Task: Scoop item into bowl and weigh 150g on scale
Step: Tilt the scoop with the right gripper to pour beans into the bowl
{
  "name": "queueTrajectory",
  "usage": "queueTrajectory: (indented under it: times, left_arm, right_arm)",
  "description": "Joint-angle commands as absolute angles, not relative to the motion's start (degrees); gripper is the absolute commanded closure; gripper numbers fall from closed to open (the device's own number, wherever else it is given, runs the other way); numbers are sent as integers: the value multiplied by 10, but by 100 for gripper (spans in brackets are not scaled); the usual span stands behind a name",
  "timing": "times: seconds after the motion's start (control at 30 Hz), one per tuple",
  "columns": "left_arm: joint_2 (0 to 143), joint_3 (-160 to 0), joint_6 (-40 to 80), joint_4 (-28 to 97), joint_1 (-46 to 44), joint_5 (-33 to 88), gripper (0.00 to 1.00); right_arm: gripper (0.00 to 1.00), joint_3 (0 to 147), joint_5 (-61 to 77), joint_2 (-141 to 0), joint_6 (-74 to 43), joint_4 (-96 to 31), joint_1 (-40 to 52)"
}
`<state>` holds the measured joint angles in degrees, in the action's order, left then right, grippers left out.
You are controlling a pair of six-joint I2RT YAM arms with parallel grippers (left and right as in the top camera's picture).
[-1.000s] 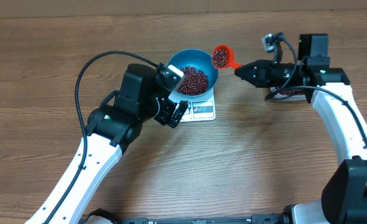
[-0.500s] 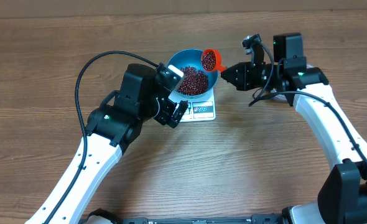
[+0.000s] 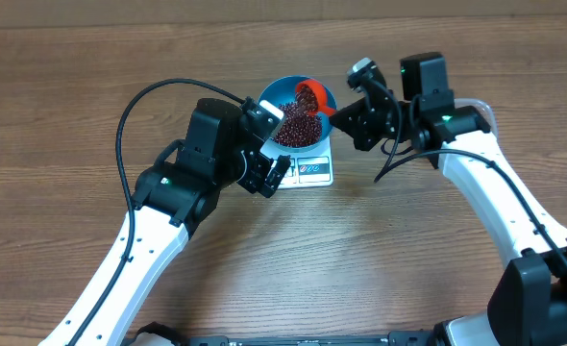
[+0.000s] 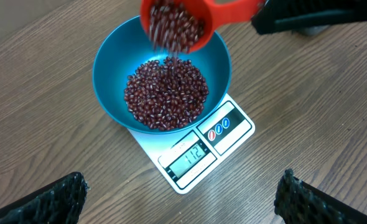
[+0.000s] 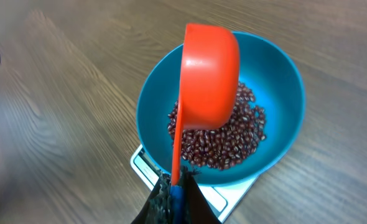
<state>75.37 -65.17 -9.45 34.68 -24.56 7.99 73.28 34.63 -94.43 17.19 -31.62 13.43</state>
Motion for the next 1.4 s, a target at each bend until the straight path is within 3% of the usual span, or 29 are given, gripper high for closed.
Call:
queueTrajectory:
  times: [0.0,0.8,1.37]
  left_arm:
    - [742,-651,-105,345,-244,88,0]
    - [742,-651,-105,345,-244,88,0]
    - [742,-651,-105,345,-244,88,0]
  right_arm:
    - [96,750,294,-928,230,-309,147]
    - [96,750,253,-928,307,-300,155]
    - [96,750,253,-928,499,-300,155]
